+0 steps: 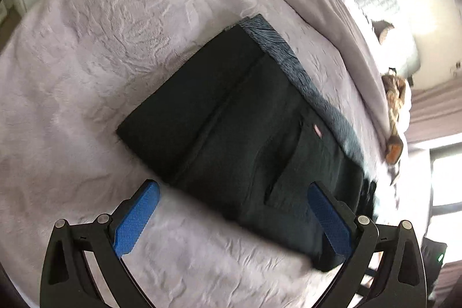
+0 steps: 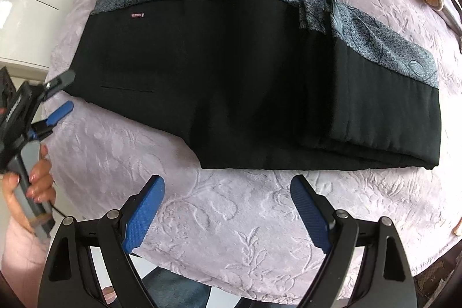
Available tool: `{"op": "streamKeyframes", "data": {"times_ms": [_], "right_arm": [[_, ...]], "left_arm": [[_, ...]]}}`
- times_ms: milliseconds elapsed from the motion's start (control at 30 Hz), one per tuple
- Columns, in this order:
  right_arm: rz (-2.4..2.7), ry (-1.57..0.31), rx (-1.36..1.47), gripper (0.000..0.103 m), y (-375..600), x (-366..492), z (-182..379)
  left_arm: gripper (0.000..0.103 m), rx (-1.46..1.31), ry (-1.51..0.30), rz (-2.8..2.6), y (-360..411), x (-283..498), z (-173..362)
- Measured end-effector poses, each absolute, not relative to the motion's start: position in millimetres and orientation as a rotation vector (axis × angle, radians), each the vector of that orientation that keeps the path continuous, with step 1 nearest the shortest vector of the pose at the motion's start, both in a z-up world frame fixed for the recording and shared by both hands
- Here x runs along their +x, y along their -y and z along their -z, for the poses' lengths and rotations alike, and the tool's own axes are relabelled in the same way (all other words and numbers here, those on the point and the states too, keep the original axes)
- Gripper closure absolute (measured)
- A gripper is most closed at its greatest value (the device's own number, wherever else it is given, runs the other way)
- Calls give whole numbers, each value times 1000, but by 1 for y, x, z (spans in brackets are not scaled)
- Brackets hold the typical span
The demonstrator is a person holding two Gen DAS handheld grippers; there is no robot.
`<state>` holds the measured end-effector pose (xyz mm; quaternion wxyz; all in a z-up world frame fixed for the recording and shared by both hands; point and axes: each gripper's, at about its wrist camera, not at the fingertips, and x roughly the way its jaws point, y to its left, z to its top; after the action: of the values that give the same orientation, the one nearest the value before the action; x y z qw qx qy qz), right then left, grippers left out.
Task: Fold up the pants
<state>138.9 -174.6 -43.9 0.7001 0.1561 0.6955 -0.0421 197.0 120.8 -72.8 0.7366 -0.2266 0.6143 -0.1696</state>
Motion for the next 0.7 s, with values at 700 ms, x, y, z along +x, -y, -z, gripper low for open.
{"op": "streamKeyframes", "data": {"times_ms": [700], "right_arm": [[49, -1441, 288, 12, 199, 180, 13]], "left_arm": [[40, -248, -1304, 211, -85, 207, 68]]}}
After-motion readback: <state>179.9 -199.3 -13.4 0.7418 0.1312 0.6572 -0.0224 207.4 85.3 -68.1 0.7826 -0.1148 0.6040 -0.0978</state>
